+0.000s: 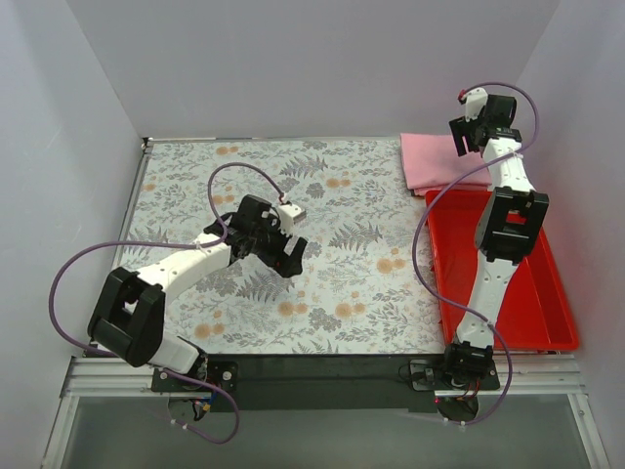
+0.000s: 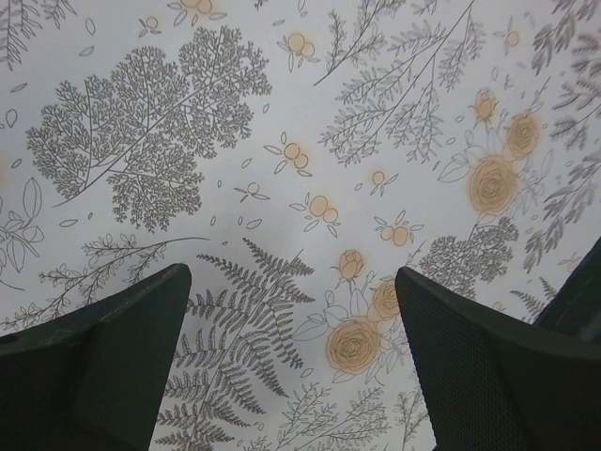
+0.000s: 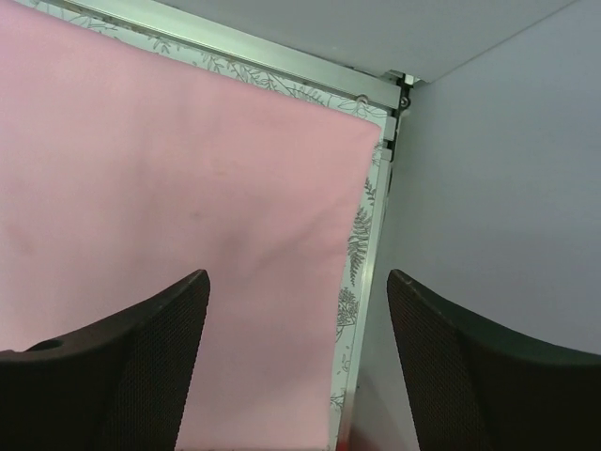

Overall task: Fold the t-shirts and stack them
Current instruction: Neatly place the folded tshirt to the corner

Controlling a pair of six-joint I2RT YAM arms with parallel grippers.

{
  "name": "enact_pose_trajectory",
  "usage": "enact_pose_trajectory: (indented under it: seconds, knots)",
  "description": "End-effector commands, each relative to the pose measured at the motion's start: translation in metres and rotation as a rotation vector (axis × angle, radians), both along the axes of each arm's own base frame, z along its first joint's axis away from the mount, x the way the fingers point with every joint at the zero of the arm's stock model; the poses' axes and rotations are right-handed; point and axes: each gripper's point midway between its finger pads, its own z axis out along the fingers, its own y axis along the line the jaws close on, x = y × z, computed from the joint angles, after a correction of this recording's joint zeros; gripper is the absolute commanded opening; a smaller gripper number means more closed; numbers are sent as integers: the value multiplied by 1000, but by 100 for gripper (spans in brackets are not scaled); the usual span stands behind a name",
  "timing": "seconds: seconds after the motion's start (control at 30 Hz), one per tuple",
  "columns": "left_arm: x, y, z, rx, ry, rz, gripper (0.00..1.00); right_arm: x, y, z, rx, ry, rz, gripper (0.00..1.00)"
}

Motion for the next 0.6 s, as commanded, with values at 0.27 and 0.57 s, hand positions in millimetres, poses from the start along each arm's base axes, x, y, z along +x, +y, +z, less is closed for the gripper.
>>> enact_pose_trajectory:
  seconds: [0.27, 0.57]
  knots:
    - [52, 9, 104, -342, 159, 178, 90, -43, 42, 122, 117, -138, 117, 95]
    - [128, 114, 147, -408, 180, 490, 90, -154, 138, 121, 412, 74, 331, 98]
